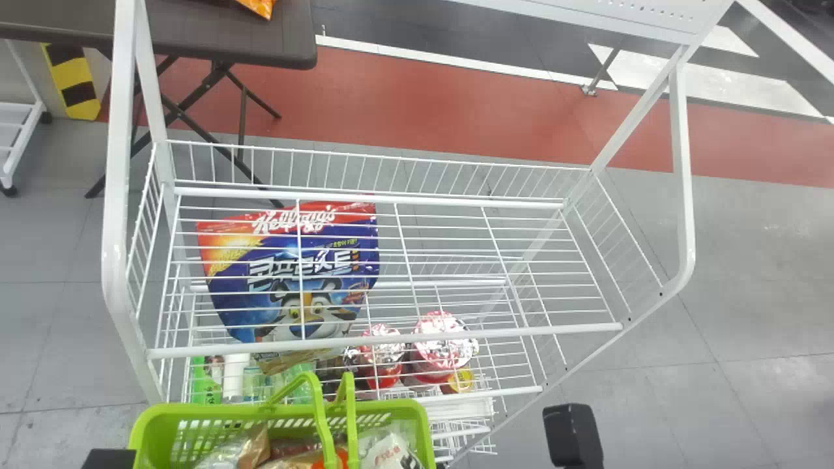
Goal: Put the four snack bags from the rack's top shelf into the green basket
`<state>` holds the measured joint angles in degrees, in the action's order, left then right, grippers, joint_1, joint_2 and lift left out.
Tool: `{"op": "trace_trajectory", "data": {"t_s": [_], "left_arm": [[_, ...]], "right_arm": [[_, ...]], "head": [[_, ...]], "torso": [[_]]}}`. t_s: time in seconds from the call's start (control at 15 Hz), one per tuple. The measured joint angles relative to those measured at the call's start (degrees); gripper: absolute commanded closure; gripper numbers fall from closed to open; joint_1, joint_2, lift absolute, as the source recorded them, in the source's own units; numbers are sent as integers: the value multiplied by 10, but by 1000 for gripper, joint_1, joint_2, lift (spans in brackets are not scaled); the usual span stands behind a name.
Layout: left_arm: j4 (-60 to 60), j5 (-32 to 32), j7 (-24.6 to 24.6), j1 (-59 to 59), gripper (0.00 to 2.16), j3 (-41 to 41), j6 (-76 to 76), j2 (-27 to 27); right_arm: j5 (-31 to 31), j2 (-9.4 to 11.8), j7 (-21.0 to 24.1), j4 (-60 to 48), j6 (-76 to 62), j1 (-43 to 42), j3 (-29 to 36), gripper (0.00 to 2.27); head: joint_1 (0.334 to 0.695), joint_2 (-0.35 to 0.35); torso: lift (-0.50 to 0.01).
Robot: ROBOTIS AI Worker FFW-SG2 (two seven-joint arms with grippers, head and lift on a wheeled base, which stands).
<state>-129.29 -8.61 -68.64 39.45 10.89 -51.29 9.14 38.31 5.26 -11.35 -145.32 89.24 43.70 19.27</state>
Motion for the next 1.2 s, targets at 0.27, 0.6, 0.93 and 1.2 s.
{"op": "trace_trajectory", "data": {"t_s": [0.27,0.6,0.93,1.2], "left_arm": [[-1,0,-1,2,1899,2,2,0],[-5,3,0,5,1895,3,2,0],[-9,4,0,10,1899,3,2,0],[-7,4,2,8,1895,4,5,0]], "right_arm": [[-51,3,30,27,3,-9,1,120],[-53,2,18,23,-22,-15,12,26],[-57,-1,-6,39,-182,-9,-13,26],[-143,1,-15,63,-469,10,-68,16]], "head": [[695,-350],[695,-350],[695,-350],[695,-350]], "torso": [[0],[0],[0],[0]]}}
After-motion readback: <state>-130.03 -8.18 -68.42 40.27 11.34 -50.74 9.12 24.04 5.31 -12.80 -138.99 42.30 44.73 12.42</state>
